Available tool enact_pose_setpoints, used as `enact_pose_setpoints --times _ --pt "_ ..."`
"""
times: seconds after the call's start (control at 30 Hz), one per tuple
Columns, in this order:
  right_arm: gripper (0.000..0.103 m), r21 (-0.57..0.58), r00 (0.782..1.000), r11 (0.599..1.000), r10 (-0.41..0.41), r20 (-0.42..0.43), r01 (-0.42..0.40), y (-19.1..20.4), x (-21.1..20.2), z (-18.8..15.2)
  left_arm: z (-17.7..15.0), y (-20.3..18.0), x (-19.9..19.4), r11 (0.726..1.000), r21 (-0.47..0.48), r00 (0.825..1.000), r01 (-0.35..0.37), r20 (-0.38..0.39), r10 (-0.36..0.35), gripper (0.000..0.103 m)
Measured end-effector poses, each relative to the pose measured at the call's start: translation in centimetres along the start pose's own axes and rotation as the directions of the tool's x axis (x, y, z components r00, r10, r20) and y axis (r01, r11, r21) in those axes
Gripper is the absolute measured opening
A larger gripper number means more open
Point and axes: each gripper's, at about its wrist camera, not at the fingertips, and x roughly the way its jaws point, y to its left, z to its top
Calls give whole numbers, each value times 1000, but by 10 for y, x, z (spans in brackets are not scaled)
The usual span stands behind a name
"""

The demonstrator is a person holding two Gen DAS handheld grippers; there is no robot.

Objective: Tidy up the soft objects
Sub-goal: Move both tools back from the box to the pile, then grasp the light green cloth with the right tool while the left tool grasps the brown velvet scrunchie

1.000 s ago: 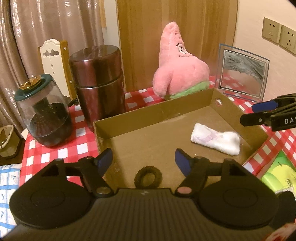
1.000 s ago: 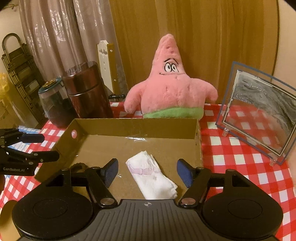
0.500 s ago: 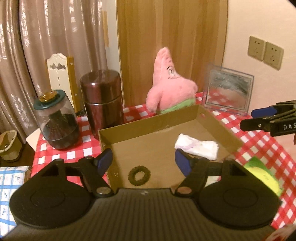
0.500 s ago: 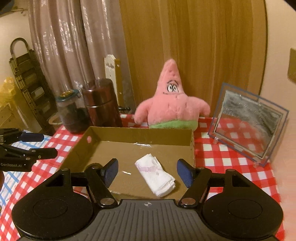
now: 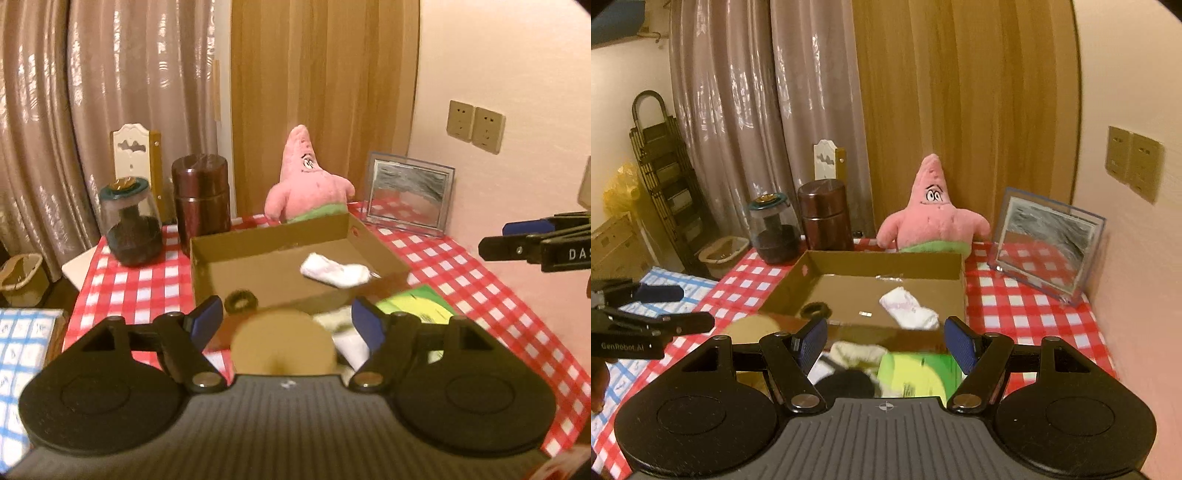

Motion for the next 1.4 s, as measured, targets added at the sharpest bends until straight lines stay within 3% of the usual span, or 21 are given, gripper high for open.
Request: enact_pose_setpoints --times 0.27,0.5,0.77,1.03,1.4 --pt "70 83 1000 997 -8 18 7 9 -49 -45 -54 -16 -45 997 -73 1000 9 17 -8 76" --pt "70 46 1000 999 -11 -12 11 28 -62 -97 -95 -34 -56 998 -59 1000 21 24 -20 77" --pt "70 11 996 1000 5 -85 -4 31 -31 -143 -134 -47 -36 998 6 998 58 -24 -58 77" --pt "70 -37 985 998 50 -163 -57 29 8 -167 -157 -47 -5 997 37 994 62 -96 -58 77" --pt "80 91 974 994 79 -211 -61 12 45 -171 -164 -47 14 997 39 990 64 -132 -58 77"
